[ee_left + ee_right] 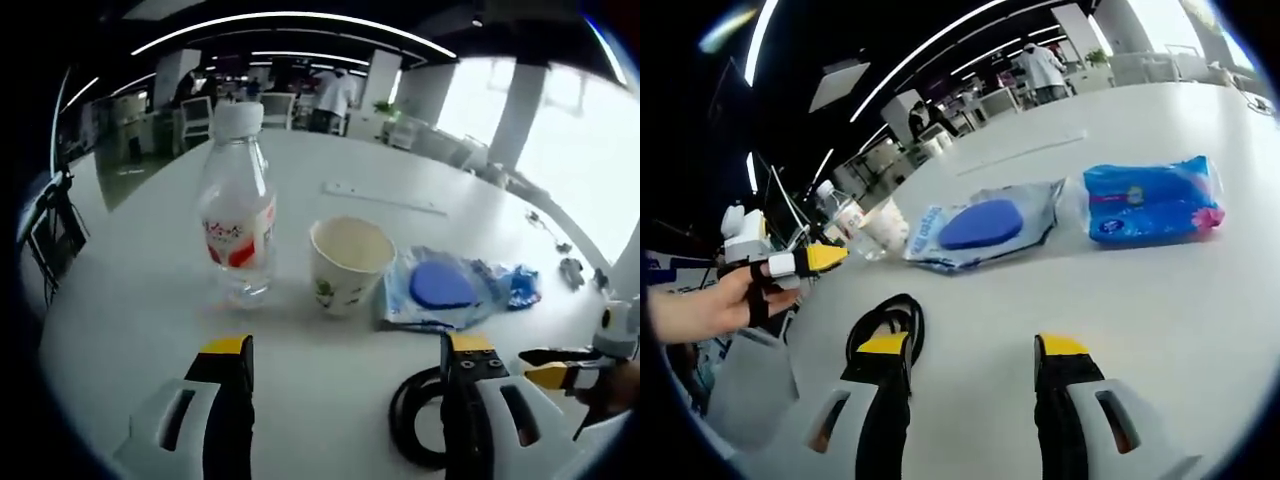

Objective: Arrange the tabletop items into an orderly group along one side of the table until the central work area is clear of visible clutter.

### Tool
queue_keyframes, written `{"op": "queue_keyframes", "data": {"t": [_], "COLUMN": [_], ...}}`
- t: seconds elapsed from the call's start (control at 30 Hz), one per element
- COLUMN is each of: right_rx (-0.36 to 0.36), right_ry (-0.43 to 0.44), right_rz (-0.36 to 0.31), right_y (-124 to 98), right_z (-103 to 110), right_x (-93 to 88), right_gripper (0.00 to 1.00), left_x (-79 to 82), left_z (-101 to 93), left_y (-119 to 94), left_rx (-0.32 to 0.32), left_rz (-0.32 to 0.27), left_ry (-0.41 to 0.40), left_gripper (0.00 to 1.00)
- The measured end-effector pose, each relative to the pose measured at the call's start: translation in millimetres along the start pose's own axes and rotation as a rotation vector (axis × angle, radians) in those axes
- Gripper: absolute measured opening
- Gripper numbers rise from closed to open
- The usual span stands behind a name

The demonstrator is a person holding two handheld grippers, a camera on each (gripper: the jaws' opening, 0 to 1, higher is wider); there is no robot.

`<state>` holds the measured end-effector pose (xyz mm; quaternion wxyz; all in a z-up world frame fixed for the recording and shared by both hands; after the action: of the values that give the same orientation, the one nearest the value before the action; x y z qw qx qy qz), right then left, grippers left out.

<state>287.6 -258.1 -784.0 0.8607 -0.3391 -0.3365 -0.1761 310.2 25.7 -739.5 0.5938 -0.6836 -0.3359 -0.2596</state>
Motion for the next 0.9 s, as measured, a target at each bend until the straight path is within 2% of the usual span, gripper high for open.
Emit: {"op": "queue_keyframes", "data": {"t": [0.1,0.47,0.6,0.77,0.9], "right_rx": [0.016,0.066,0.090,0.107,0.117], "right_ry": [-0.037,-0.079,-0.096,-0.107,-0.112], "right_rz": [0.018,0.045,0.069,0.099,0.118], "right_y": [2,16,23,31,36], "right_z": [6,25,34,41,45], "right_x": [0.7,1.1,-1.5,-5.1,-7.0], "right_gripper": [0.47,0.47,0.46,0.46,0.46], "left_x": [-6.8,-41.6,-49.5,-56.4,-59.1], "left_z": [-0.5,-15.6,-16.7,-21.9,-21.4], "left_y": [-2,-13,-14,-17,-17], "left_rx": [0.001,-0.030,-0.024,-0.031,-0.021], "left_rz": [0.010,0.072,0.101,0.109,0.112], "left_ry": [0.002,0.073,0.065,0.084,0.065], "left_gripper": [0.72,0.69,0.67,0.65,0.61]}}
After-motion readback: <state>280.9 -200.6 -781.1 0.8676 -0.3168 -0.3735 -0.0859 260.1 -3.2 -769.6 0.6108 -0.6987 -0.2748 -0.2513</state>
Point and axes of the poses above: the point that each gripper's makers call its tool centre point, and the gripper's own axes: y roughly forward along the fingers, z roughly to its left, x roughly out of its top, the point moved 8 cm from there along -y, roughly backward along the fingers, and after that the axes turned 6 degrees about x, right-handed, at the moved point
